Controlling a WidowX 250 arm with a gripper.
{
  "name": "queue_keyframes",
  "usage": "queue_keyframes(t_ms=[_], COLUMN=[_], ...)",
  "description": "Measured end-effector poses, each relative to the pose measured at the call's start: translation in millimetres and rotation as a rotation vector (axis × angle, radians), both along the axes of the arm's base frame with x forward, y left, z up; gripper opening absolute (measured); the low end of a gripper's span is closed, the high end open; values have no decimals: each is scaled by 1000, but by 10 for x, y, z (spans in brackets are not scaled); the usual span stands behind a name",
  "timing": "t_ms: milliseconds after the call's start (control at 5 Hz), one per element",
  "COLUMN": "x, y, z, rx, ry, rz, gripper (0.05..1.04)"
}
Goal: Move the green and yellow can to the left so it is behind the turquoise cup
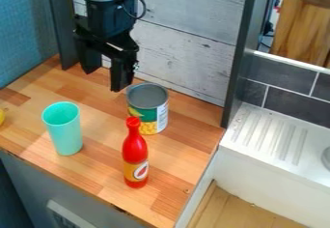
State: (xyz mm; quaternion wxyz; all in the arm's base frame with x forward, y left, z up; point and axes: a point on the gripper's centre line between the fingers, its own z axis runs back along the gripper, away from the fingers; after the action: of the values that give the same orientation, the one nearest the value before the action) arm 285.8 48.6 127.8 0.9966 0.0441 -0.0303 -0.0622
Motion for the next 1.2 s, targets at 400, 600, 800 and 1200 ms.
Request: queue_keyframes(t_ms=[400,600,800,1200], x=[21,127,197,300], y=[-31,-167,-246,-520], z=[-74,-9,-34,-224], rx=[-14,15,22,18], ry=[28,34,39,79], rz=[52,40,30,-22], gripper=[1000,1000,1000,1000])
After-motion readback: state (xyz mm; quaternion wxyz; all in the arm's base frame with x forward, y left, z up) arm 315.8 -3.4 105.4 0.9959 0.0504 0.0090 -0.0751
